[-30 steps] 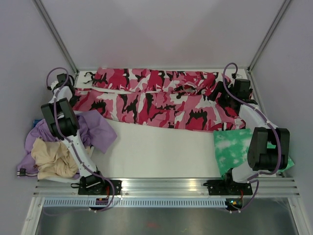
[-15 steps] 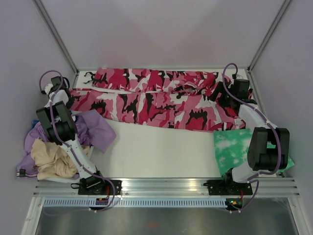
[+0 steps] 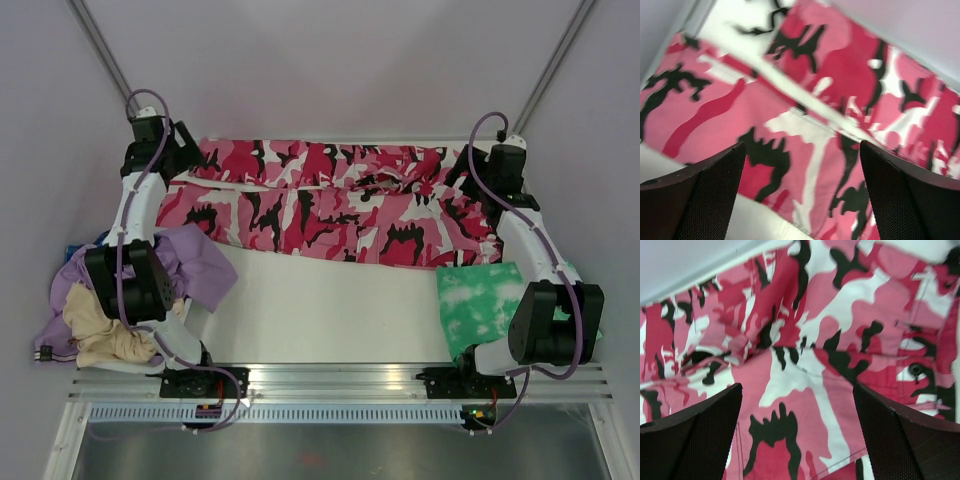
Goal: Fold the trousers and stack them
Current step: Flatten the trousers out
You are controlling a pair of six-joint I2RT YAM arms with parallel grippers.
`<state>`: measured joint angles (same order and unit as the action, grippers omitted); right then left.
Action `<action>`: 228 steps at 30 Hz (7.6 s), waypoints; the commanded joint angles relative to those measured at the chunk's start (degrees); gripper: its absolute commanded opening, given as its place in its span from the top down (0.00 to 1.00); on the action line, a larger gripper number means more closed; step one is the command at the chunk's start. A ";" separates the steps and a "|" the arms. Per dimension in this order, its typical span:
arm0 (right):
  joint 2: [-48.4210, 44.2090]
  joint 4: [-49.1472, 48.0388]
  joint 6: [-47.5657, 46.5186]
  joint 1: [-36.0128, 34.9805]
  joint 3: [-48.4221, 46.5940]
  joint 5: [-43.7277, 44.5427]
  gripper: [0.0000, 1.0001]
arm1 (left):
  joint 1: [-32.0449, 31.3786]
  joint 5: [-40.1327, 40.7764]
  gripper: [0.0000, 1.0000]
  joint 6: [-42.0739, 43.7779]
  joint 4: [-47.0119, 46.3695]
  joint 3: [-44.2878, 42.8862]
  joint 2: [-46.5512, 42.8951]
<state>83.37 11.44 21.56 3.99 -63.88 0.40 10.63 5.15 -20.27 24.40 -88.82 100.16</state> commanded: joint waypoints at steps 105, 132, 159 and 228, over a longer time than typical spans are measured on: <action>4.78 -4.06 5.51 1.02 0.95 -0.76 0.02 | 6.06 -12.35 0.42 17.46 -2.08 -39.50 45.56; 4.96 -5.02 6.39 1.02 2.00 -0.41 0.02 | 6.42 -16.66 0.61 22.21 3.63 -43.81 48.90; 6.27 -5.20 7.18 1.02 2.79 1.35 0.02 | 13.45 0.73 0.98 15.97 -1.55 -36.43 43.02; 35.31 7.02 -12.24 5.15 -48.29 -11.20 0.02 | 9.85 -6.64 0.01 5.33 -18.69 -20.37 24.92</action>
<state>129.99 21.37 10.70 8.99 -114.41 -4.73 21.96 -0.62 -12.03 12.58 -112.14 134.65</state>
